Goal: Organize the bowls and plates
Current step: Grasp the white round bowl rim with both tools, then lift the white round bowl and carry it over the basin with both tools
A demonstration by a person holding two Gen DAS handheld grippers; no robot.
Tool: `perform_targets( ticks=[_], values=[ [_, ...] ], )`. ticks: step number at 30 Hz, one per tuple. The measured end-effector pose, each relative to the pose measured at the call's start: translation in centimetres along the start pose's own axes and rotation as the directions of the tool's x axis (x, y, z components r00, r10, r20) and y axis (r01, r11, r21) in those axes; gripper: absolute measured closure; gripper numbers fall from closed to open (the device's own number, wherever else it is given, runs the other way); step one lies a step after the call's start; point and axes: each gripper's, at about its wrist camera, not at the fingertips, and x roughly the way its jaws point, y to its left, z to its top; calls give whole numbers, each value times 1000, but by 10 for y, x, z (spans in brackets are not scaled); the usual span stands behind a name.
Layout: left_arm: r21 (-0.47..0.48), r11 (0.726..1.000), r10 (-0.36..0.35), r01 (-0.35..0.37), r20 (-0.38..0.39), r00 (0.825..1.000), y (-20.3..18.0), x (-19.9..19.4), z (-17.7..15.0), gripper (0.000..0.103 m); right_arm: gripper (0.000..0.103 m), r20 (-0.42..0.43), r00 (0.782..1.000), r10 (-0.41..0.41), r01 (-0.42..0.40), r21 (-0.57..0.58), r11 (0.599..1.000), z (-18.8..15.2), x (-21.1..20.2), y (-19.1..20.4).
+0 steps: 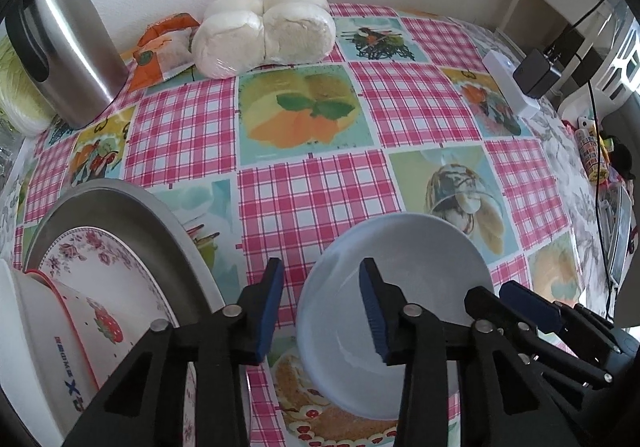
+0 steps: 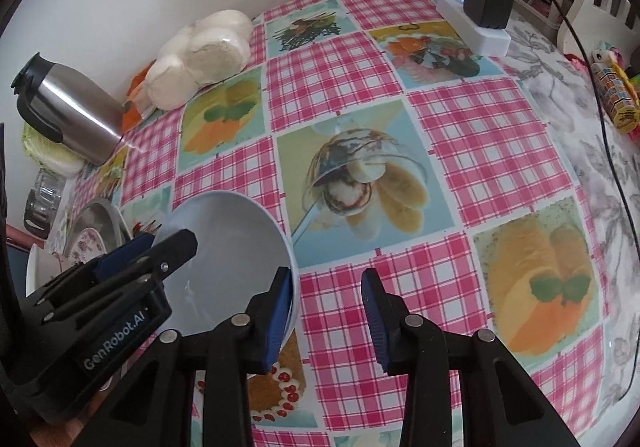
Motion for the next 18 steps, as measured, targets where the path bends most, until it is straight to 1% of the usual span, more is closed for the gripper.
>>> perform_targets(
  ticks=[1,2,5,7,9,12,14,18],
  values=[
    [3,1000,-1,1,-4,1000,-1,2,0,67,64,0,1000,3,-3,4,1000,0,0,0],
    [4,1000,-3,3,-6,1000,-1,3,-1,73,64,0,1000,5,-5,6,1000,0,0,-1],
    [7,1000,11,-11,-11,1000,-1,6,-2,80,64,-9,1000,8,-8,6,1000,-1,3,-2],
    [7,1000,13,-13,-13,1000,1,8,-2,82,64,-22,1000,11,-11,7,1000,-2,7,-2],
    [3,1000,11,-11,-15,1000,2,9,-2,84,64,-29,1000,10,-10,4,1000,-3,11,-1],
    [7,1000,9,-9,-13,1000,2,10,-2,84,69,-36,999,22,-22,-3,1000,-4,15,2],
    [8,1000,8,-8,-11,1000,2,10,-2,84,75,-42,999,29,-30,-7,1000,-5,17,5],
    [7,1000,4,-4,-8,1000,2,10,-2,84,80,-53,997,60,-60,-5,998,-6,23,9]
  ],
)
